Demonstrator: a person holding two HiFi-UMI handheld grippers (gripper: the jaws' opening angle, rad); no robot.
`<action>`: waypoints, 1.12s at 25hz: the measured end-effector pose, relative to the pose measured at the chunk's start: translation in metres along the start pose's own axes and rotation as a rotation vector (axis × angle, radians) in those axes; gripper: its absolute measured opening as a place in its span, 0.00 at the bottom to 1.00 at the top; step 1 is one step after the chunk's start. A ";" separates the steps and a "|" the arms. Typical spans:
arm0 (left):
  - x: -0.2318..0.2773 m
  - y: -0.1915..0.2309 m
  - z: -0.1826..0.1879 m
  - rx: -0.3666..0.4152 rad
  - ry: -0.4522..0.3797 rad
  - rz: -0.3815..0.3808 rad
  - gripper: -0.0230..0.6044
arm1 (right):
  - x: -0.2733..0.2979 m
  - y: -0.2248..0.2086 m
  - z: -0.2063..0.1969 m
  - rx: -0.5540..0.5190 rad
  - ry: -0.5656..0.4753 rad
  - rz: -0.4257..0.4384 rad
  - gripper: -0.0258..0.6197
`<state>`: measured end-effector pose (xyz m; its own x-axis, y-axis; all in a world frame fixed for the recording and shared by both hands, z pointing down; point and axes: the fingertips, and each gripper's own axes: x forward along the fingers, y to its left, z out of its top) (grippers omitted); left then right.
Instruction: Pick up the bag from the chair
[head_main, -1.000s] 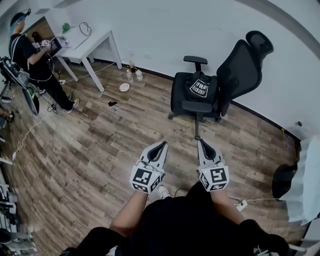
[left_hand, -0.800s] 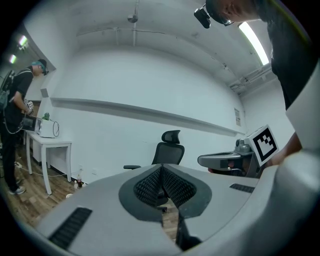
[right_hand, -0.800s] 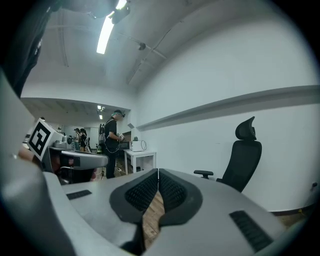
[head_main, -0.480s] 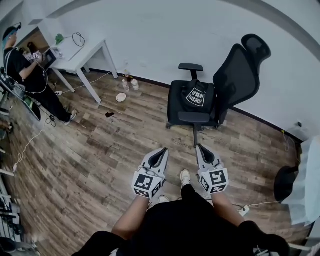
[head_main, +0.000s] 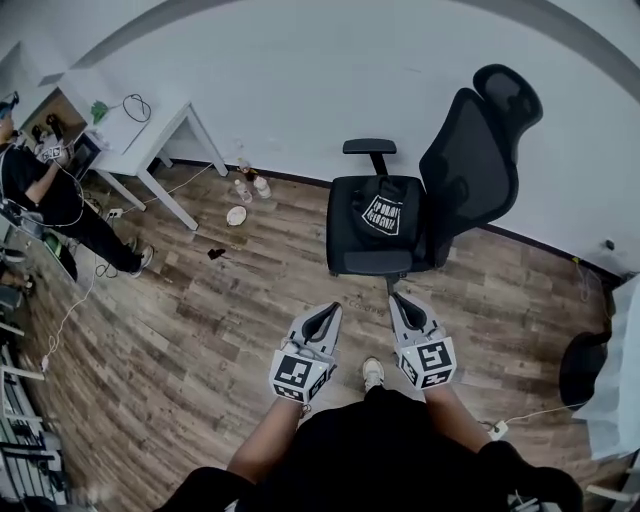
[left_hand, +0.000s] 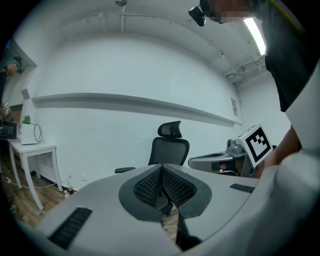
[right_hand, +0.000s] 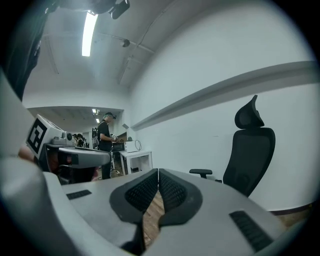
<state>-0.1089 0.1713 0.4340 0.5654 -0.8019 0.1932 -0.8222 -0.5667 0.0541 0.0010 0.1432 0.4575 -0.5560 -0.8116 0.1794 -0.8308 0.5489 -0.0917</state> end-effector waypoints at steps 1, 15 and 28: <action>0.011 0.001 0.002 0.002 0.004 -0.002 0.08 | 0.005 -0.010 0.001 0.004 0.003 0.000 0.07; 0.112 0.020 0.009 0.020 0.059 -0.010 0.08 | 0.051 -0.094 0.000 0.060 0.017 0.069 0.07; 0.202 0.074 0.006 -0.022 0.072 -0.103 0.08 | 0.138 -0.146 0.005 0.041 0.062 0.030 0.07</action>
<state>-0.0546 -0.0337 0.4714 0.6417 -0.7232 0.2554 -0.7614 -0.6407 0.0991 0.0455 -0.0496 0.4909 -0.5791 -0.7804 0.2359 -0.8148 0.5632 -0.1374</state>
